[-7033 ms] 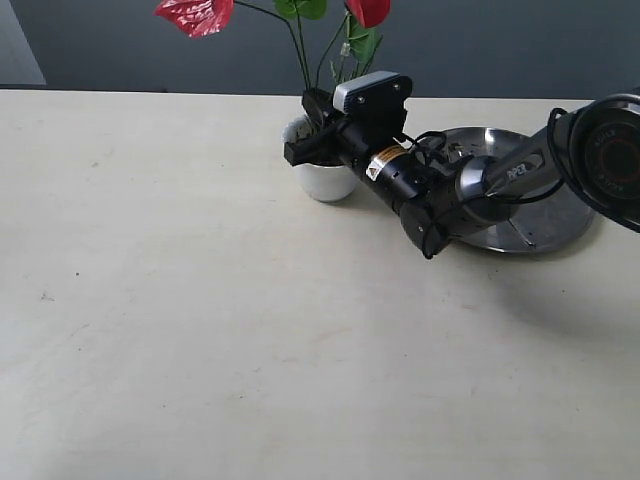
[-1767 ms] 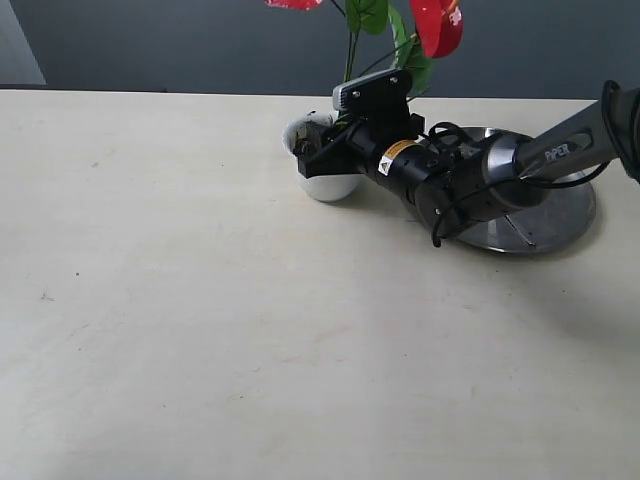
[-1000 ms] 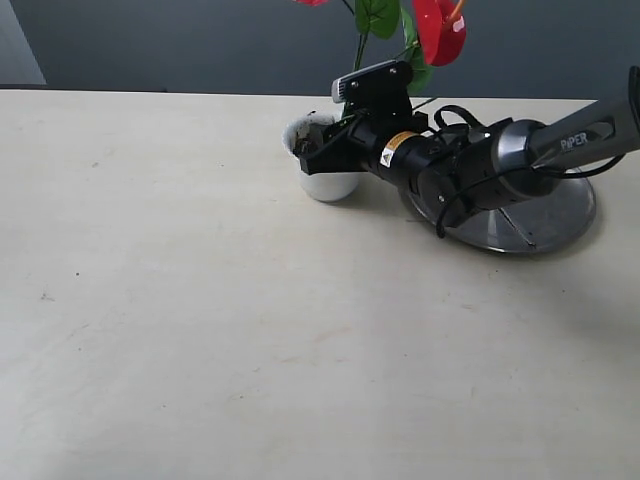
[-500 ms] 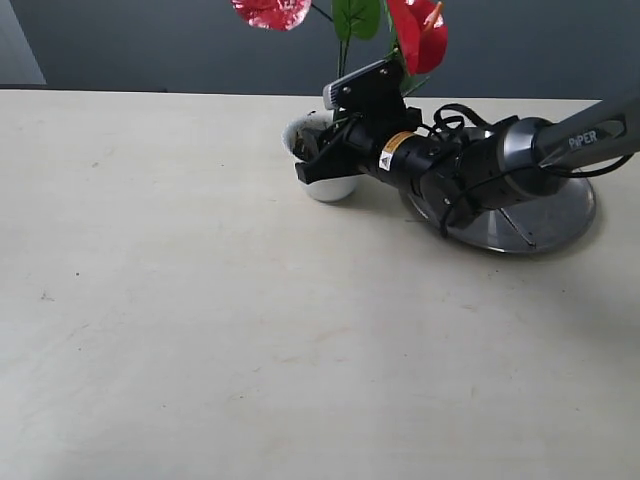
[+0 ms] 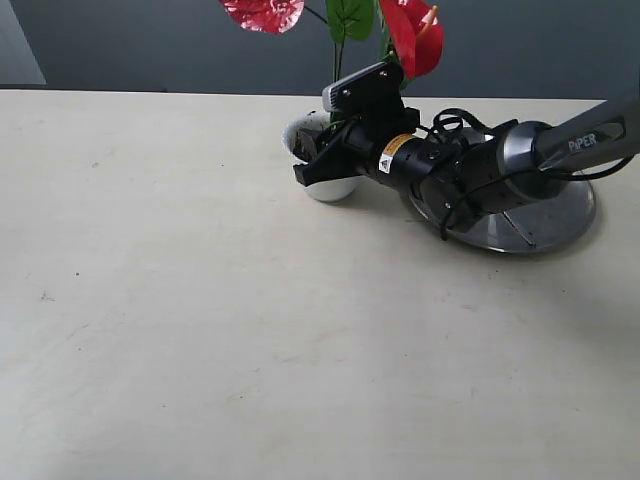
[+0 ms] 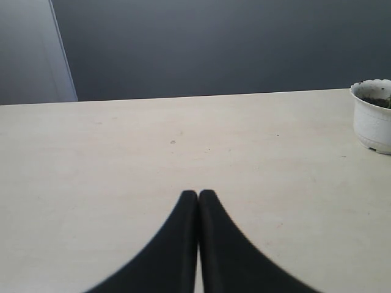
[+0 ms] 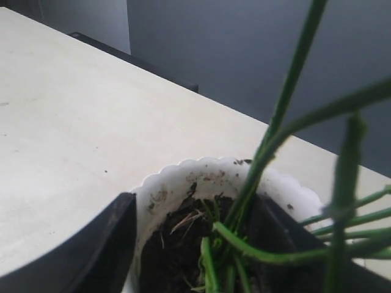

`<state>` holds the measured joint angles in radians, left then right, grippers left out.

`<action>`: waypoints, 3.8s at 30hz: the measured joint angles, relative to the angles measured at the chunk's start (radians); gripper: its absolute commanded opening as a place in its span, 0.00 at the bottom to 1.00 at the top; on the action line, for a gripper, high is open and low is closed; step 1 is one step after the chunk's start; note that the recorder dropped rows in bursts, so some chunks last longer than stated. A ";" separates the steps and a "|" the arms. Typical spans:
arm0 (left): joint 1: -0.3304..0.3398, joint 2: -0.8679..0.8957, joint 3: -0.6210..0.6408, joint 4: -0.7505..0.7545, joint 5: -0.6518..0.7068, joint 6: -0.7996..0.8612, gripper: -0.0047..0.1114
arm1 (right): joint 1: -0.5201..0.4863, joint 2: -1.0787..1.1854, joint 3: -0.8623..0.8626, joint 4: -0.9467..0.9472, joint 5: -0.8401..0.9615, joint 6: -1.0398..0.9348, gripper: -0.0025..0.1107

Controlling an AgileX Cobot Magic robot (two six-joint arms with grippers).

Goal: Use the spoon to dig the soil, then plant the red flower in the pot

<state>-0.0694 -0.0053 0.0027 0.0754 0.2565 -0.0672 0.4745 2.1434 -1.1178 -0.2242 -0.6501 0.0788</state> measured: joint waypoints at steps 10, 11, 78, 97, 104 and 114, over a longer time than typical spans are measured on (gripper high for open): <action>0.000 0.000 0.000 0.000 0.000 0.000 0.05 | 0.000 0.027 0.000 0.002 -0.065 0.000 0.49; 0.000 0.000 0.000 0.000 0.000 0.000 0.05 | 0.000 0.031 0.000 0.006 -0.073 0.000 0.49; 0.000 0.000 0.000 0.000 0.000 0.000 0.05 | 0.004 0.024 0.185 -0.089 -0.538 0.159 0.49; 0.000 0.000 0.000 0.000 0.000 0.000 0.05 | 0.004 -0.030 0.239 0.018 -0.433 0.073 0.49; 0.000 0.000 0.000 0.000 0.000 0.000 0.05 | 0.004 -0.030 0.243 0.065 -0.414 0.056 0.49; 0.000 0.000 0.000 0.000 0.000 0.000 0.05 | 0.004 -0.030 0.366 0.098 -0.531 0.041 0.49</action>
<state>-0.0694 -0.0053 0.0027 0.0754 0.2565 -0.0672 0.4784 2.1133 -0.7515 -0.1264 -1.1809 0.1194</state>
